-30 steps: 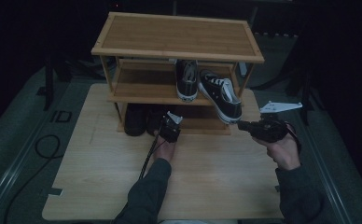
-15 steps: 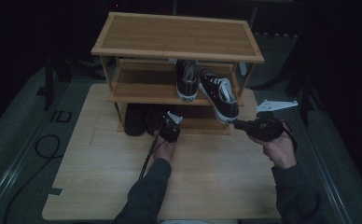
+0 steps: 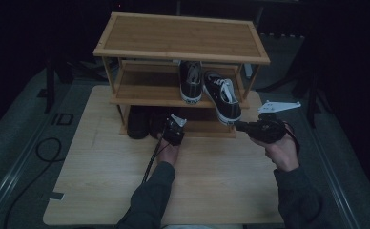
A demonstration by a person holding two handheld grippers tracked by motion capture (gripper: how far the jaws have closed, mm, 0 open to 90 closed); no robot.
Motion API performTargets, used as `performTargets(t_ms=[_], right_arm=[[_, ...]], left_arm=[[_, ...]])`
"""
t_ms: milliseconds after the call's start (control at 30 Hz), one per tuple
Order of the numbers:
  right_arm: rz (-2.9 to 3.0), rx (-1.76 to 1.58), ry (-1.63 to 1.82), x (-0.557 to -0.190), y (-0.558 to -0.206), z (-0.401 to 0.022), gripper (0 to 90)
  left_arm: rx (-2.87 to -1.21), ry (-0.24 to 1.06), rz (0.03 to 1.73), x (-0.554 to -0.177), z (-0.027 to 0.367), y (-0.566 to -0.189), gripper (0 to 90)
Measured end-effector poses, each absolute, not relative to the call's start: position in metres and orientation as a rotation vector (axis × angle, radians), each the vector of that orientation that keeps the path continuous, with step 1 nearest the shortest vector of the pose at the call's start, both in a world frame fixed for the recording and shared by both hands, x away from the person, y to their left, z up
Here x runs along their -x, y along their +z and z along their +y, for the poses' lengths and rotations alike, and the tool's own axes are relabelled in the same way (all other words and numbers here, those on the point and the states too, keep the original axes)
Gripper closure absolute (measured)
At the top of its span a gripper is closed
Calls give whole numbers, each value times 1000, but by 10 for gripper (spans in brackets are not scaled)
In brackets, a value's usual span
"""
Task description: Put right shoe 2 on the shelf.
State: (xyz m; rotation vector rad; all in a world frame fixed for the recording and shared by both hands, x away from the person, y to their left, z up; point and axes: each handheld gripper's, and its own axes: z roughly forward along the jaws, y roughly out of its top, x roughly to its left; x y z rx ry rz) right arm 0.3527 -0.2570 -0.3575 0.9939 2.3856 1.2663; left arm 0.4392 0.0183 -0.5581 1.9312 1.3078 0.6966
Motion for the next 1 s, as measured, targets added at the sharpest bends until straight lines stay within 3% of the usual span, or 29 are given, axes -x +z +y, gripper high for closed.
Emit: performTargets(t_ms=[1000], right_arm=[[2381,-978,1320,-366,-358,-226,900]], left_arm=[[-1927,687,1307,-438,19,-558,900]])
